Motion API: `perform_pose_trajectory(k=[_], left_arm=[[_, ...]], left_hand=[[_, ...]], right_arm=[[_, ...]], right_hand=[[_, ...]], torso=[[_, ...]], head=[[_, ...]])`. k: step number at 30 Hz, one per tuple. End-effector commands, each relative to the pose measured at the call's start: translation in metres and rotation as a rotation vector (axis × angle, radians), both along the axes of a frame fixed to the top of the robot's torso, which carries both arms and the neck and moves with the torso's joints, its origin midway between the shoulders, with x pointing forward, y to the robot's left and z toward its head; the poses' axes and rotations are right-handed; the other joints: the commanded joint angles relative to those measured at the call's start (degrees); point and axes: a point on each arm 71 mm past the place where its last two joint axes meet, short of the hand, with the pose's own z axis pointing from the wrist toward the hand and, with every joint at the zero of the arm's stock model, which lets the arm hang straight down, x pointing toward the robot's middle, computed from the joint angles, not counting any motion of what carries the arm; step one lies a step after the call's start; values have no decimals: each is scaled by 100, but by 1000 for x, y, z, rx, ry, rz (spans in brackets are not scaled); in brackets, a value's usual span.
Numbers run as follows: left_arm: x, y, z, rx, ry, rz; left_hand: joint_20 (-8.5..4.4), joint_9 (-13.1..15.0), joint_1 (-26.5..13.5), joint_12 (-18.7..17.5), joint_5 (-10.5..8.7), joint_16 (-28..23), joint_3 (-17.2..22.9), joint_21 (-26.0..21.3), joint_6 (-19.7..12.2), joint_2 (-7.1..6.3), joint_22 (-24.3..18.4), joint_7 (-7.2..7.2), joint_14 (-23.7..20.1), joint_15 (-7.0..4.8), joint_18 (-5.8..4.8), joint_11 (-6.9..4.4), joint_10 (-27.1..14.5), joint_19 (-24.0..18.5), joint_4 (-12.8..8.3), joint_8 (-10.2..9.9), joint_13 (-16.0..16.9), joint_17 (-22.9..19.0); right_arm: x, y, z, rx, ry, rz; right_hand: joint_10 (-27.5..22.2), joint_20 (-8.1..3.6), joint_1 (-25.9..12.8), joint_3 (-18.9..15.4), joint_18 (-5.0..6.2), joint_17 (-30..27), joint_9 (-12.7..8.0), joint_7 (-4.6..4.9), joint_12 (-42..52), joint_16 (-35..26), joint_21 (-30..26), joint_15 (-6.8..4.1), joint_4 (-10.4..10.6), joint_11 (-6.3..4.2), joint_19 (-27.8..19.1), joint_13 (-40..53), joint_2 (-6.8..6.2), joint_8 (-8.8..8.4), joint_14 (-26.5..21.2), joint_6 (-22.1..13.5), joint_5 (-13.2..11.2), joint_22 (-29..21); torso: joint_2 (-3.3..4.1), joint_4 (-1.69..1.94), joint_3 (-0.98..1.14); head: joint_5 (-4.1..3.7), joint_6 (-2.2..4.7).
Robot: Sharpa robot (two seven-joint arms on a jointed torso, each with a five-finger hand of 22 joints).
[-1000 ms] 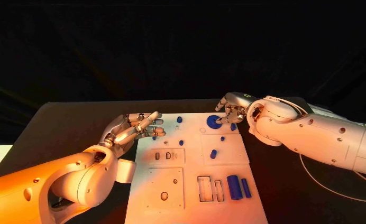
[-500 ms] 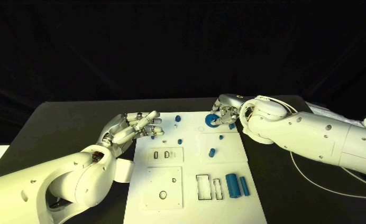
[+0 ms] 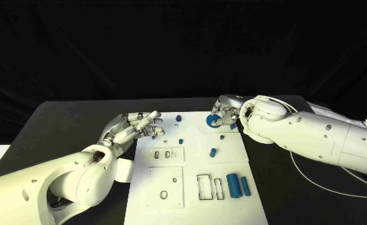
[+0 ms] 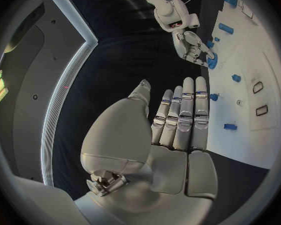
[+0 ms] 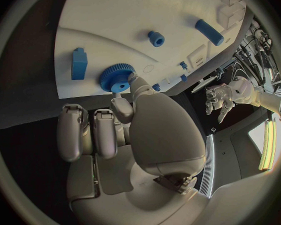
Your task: Assemble the parts on the task board
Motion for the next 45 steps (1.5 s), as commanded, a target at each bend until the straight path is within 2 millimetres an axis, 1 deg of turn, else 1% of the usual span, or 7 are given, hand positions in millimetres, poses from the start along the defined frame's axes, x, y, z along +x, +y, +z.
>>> perform_pose_trajectory(k=[1,3,8,14,19,36,45], left_arm=[[0,-2,1,-6,-7,-18],[0,-2,1,-6,-7,-18],[0,-2,1,-5,-6,-18],[0,-2,1,-5,-5,-18],[0,-2,1,-5,-5,-18],[0,-1,1,-4,-4,-17],[0,-1,0,-4,-4,-17]], left_hand=[[12,-6,34,-13,-32,-30,4,5,11,15,-2,21,-45,-7,9,45,13,24,-37,-30,3,9],[12,-6,37,-14,-31,-31,5,4,11,16,-2,21,-45,-7,9,45,12,24,-40,-31,3,11],[12,-6,37,-14,-31,-31,5,4,11,16,-2,21,-45,-7,9,45,12,24,-40,-31,3,11],[12,-6,45,-17,-31,-34,7,4,11,19,-2,20,-46,-8,10,44,12,23,-49,-34,3,14],[12,-6,45,-17,-31,-34,7,4,11,19,-2,20,-46,-8,10,44,12,23,-49,-34,3,14],[12,-6,50,-20,-31,-36,9,4,11,20,-2,19,-46,-8,10,44,12,23,-55,-36,2,17],[12,-6,50,-20,-31,-36,9,4,11,20,-2,19,-46,-8,10,44,12,23,-55,-36,2,17]], right_arm=[[-1,-1,-7,-42,34,4],[-1,-2,-7,-46,28,4],[-2,-1,-5,-54,3,13],[-3,0,-4,-56,-21,26],[-4,0,-4,-56,-27,33],[-6,-3,-3,-51,-45,27],[-7,-5,-2,-49,-53,24]], right_hand=[[34,-4,57,36,-96,207,-4,-2,36,28,38,28,-47,1,51,38,57,33,373,53,35,16],[14,-4,121,66,-98,231,-9,3,37,41,43,30,-100,3,54,58,59,26,375,53,39,27],[-37,2,166,66,-102,279,-20,15,-1,67,52,39,-166,16,60,48,-10,-3,380,19,15,47],[-80,12,146,32,-104,322,-25,23,-46,89,56,50,-185,27,60,27,-87,-27,384,-17,-27,57],[-107,17,131,12,-105,340,-26,26,-84,99,59,54,-187,31,61,0,-124,-36,386,-32,-46,64],[-134,22,120,-7,-108,364,-27,30,-118,110,64,59,-187,35,67,-18,-162,-48,388,-53,-29,80],[-142,31,72,-45,-111,375,-25,34,-125,116,70,67,-153,43,72,-7,-217,-59,387,-75,27,97]], torso=[[2,3,2],[3,7,2],[3,6,3],[3,5,3],[2,7,3],[7,10,4],[5,14,4]], head=[[-6,-6],[-11,-10],[-14,-7],[-19,-11],[-28,-10],[-52,-10],[-55,-14]])
